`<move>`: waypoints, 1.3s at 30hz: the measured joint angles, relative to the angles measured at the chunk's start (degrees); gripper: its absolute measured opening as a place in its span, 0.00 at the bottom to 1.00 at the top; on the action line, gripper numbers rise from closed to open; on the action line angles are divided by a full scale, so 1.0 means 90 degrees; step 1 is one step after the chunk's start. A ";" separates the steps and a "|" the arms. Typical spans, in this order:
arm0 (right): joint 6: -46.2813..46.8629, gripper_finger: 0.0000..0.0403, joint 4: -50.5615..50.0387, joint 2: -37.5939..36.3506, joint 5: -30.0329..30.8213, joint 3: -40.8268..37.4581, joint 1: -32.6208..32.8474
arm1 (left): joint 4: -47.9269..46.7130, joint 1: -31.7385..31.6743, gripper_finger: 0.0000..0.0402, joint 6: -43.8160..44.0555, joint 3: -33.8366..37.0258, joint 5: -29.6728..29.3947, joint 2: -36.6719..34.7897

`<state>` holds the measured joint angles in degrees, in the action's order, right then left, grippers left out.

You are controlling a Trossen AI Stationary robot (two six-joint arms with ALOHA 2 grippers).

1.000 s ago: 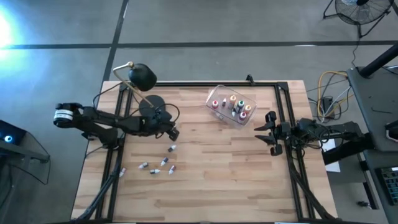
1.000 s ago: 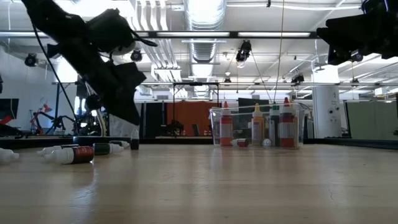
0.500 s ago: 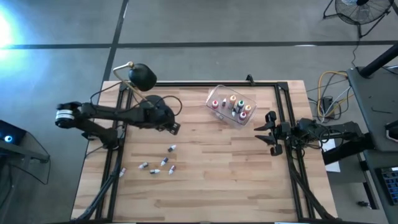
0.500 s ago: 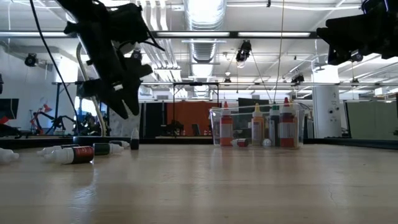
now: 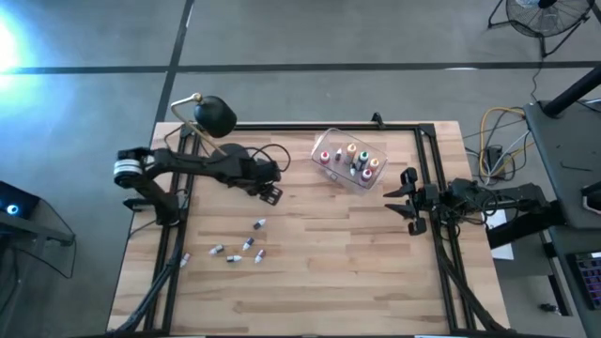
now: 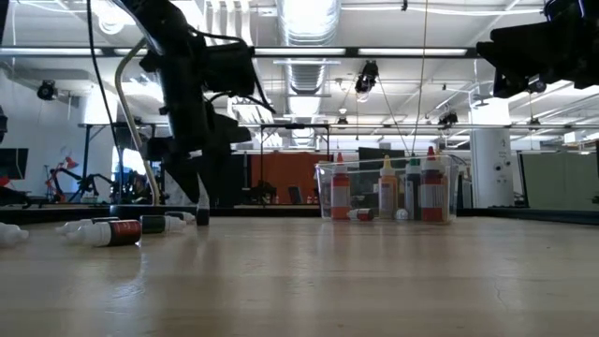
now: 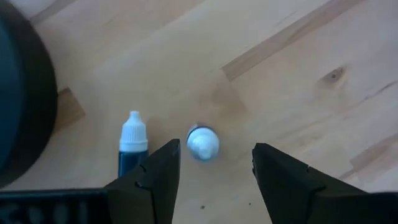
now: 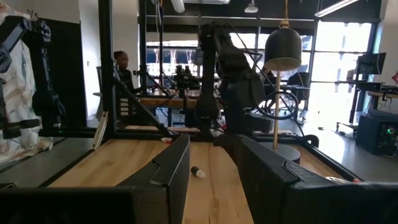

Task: Pick & Place food coloring
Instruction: Put the small purple food coloring bottle into the transparent bin

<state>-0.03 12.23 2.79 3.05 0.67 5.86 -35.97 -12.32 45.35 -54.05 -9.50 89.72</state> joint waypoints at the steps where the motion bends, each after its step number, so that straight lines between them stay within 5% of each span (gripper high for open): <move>1: 0.0000 0.30 0.0001 0.0000 0.0001 0.0000 0.0001 | -0.0002 0.0001 0.43 -0.0069 -0.0045 -0.0009 0.0056; 6: 0.0000 0.31 0.0000 -0.0002 0.0002 0.0000 0.0001 | -0.0085 0.0002 0.40 -0.0297 -0.0257 0.0005 0.0285; 19: 0.0000 0.30 0.0001 0.0000 0.0002 0.0000 0.0000 | -0.0297 0.0002 0.12 -0.0404 -0.0366 -0.0235 0.0346; 39: 0.0000 0.31 0.0000 -0.0002 0.0001 0.0000 0.0000 | -0.0091 -0.0153 0.31 -0.0743 -0.0431 0.0023 0.0364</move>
<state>-0.03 12.23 2.76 3.06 0.67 5.86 -36.79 -13.70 38.67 -57.93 -9.29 92.99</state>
